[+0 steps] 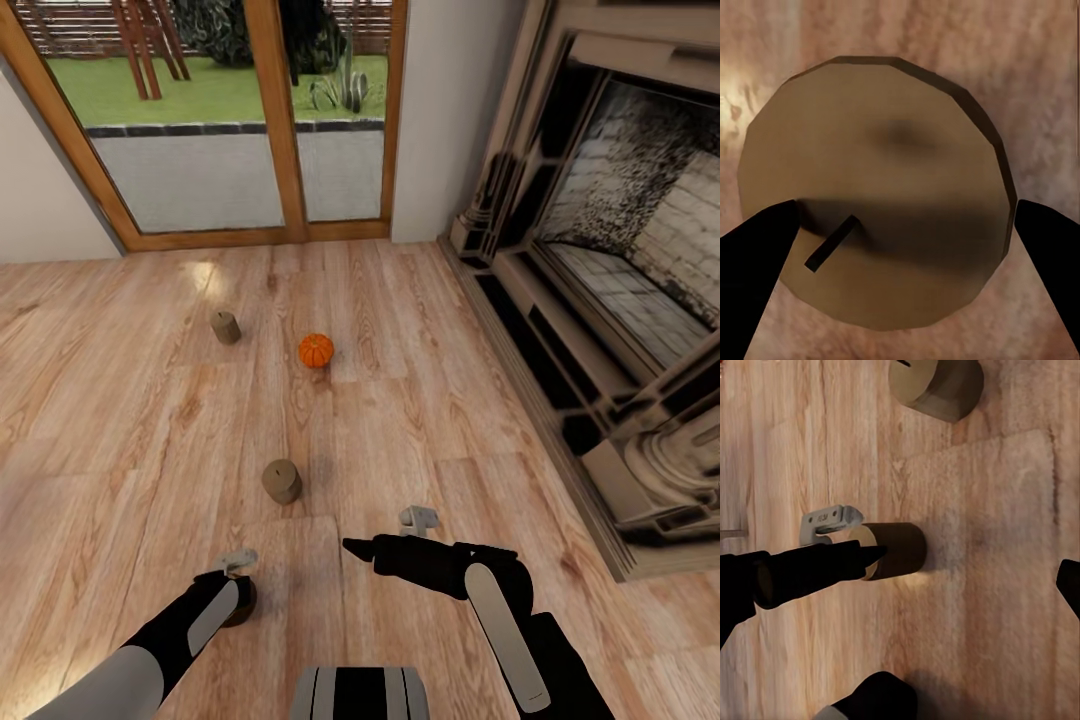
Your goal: Place each of the two pumpkins and all three candles from the living room inside a cabinet in the living room (use any cabinet), then make sure every cabinet is closed, and position the cauldron so it is next to a table in the living room.
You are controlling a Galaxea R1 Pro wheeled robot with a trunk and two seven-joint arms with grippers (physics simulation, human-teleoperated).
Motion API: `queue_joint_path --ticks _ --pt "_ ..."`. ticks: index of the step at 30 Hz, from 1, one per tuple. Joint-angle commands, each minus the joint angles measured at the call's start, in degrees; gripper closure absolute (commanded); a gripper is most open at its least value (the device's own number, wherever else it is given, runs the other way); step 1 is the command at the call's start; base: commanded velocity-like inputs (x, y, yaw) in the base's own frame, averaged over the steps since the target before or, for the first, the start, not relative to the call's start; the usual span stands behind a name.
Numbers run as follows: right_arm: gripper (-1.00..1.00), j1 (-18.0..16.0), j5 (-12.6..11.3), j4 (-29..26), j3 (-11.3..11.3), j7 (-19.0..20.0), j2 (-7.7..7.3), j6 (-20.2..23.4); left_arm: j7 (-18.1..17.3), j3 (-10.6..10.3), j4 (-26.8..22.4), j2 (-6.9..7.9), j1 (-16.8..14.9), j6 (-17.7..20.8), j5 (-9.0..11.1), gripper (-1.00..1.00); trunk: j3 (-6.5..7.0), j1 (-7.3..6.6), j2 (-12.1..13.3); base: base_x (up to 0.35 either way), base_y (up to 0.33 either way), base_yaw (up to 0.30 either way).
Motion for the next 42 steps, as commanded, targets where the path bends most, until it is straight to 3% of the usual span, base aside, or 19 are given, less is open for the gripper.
queue_joint_path --ticks 1,16,23,25,27,29,32,37,38,42 --pt "-1.0 -0.02 0.53 -0.03 -0.06 0.48 0.04 0.25 0.5 -0.48 -0.12 0.12 -0.02 0.16 0.57 1.0 0.19 -0.03 0.0 0.0 0.0 0.0" --pt "-1.0 -0.03 0.46 0.03 -0.06 0.48 -0.11 0.25 0.38 -0.42 -0.47 0.4 -0.02 0.3 0.85 1.0 3.07 -0.37 0.17 0.0 0.0 0.0" --pt "-1.0 -0.02 0.72 1.31 -0.06 -0.66 0.1 0.38 0.83 0.61 -5.25 1.32 -0.02 3.61 1.07 1.0 4.62 -0.55 0.27 0.0 0.0 0.0" --pt "-1.0 -0.02 0.81 1.86 -0.06 -1.6 0.11 0.41 0.86 3.13 -6.0 2.87 -0.02 5.29 1.58 1.0 5.06 -0.6 0.29 0.0 0.0 0.0" --pt "-1.0 -0.02 0.86 2.18 -0.06 -3.36 0.11 0.42 0.87 9.22 -8.71 5.32 0.08 9.52 2.61 1.0 5.5 -0.65 0.32 0.0 0.0 0.0" --pt "-1.0 -0.03 0.87 2.29 -0.06 -5.08 0.14 0.43 0.86 13.76 -10.87 7.03 0.29 14.61 2.92 1.0 5.95 -0.7 0.35 0.0 0.0 0.0" --pt "-1.0 -0.02 0.82 2.36 0.11 -8.51 0.19 0.38 0.88 18.15 -14.17 8.05 0.52 20.52 2.94 1.0 6.61 -0.78 0.39 0.0 0.0 0.0" --pt "-1.0 -0.02 0.79 2.54 0.61 -13.14 0.13 0.34 1.0 22.44 -25.48 9.37 2.56 27.28 2.77 1.0 7.72 -0.91 0.45 0.0 0.0 0.0" --pt "-1.0 -0.02 0.79 2.92 0.71 -14.15 0.12 0.34 1.03 24.51 -31.25 9.84 4.71 29.99 2.77 1.0 7.72 -0.91 0.45 0.0 0.0 0.0" --pt "-1.0 -0.02 0.86 3.71 0.9 -14.84 0.19 0.34 1.12 26.63 -37.24 9.51 7.41 31.78 2.46 1.0 7.72 -0.91 0.45 0.0 0.007 0.0"
